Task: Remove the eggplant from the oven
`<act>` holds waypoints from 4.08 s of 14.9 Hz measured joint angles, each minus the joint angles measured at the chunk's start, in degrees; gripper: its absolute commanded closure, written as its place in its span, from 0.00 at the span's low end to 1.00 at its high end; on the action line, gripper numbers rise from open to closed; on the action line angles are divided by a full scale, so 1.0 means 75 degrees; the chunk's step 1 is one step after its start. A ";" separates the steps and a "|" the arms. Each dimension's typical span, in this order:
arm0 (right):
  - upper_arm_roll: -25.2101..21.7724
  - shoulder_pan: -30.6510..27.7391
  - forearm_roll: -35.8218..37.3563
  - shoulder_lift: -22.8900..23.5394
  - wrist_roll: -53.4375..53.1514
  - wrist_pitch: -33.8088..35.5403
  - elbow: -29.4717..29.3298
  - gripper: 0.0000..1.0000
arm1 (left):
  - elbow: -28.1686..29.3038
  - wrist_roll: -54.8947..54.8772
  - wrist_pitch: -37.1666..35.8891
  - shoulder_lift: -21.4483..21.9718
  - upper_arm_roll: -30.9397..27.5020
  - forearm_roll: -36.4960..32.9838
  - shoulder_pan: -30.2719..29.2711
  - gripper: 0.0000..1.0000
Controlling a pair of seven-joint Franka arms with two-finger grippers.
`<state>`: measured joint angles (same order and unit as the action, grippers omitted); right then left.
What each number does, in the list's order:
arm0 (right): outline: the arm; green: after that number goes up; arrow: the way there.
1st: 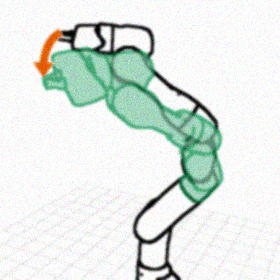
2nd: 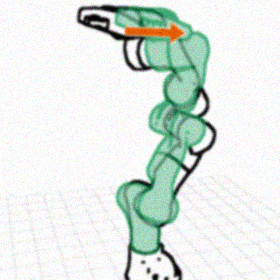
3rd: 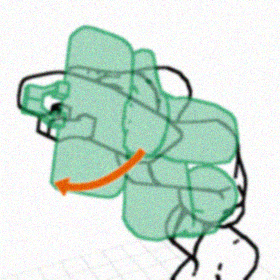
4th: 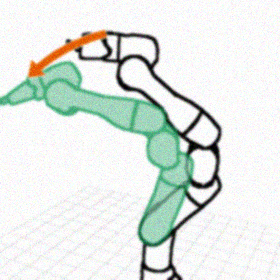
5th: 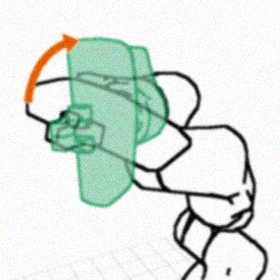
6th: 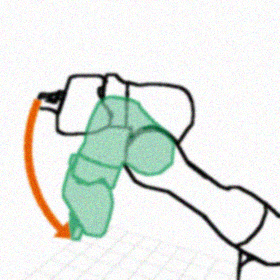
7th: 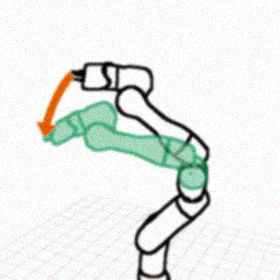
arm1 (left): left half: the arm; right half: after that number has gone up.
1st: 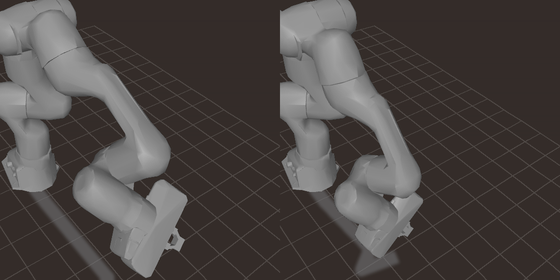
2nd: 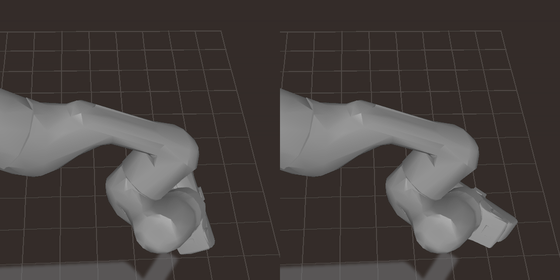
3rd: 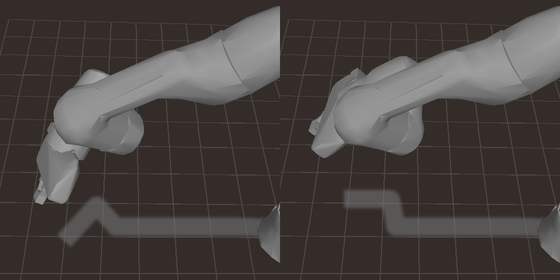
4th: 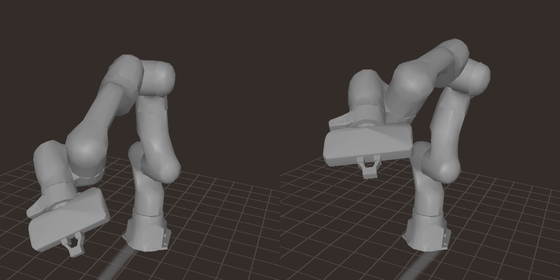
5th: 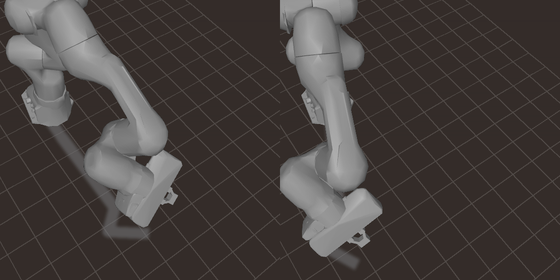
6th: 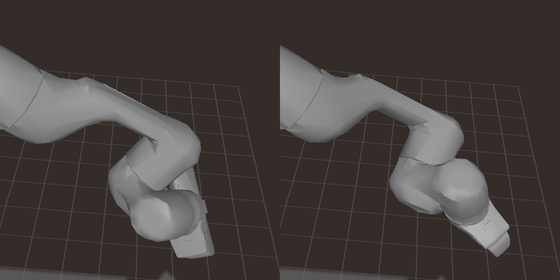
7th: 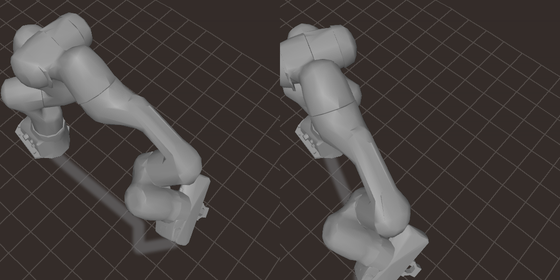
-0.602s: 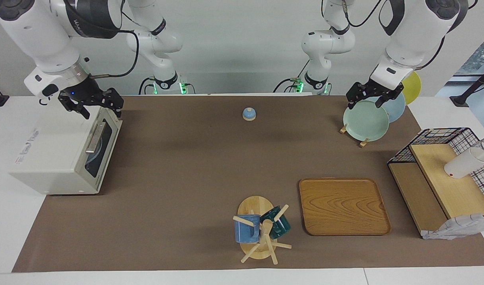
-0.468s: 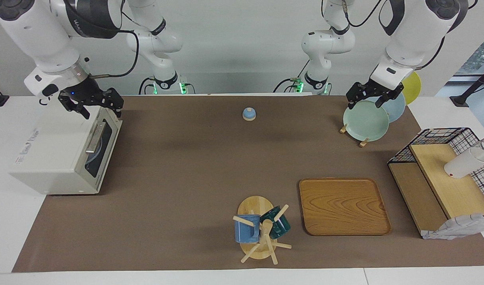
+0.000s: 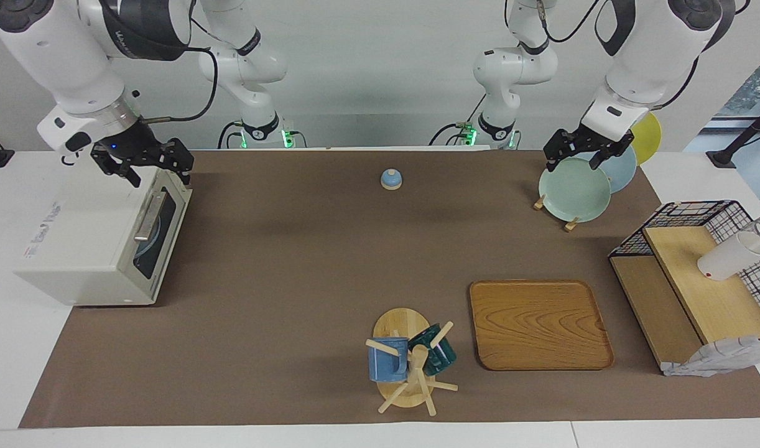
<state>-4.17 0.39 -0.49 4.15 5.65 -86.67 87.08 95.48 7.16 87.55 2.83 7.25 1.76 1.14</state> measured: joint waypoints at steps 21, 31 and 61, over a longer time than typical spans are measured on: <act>-0.0029 -0.0456 0.1636 -0.0910 -0.0765 -0.2555 0.3125 1.00 | -0.0019 0.0000 0.0126 0.0000 -0.0040 0.0000 -0.0020 0.00; -0.0039 -0.0582 0.1636 -0.0910 -0.0773 -0.2854 0.3452 1.00 | -0.0020 0.0000 0.0374 0.0000 -0.0050 0.0000 -0.0162 0.00; 0.0121 0.0060 0.0849 -0.0845 -0.0248 -0.4433 0.4671 1.00 | -0.0020 0.0000 0.0635 0.0000 -0.0029 0.0007 -0.0182 0.00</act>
<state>-3.26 0.84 5.88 -2.19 3.79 -119.91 122.11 95.33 7.15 92.31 2.83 7.03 1.81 -0.23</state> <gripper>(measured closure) 0.991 0.000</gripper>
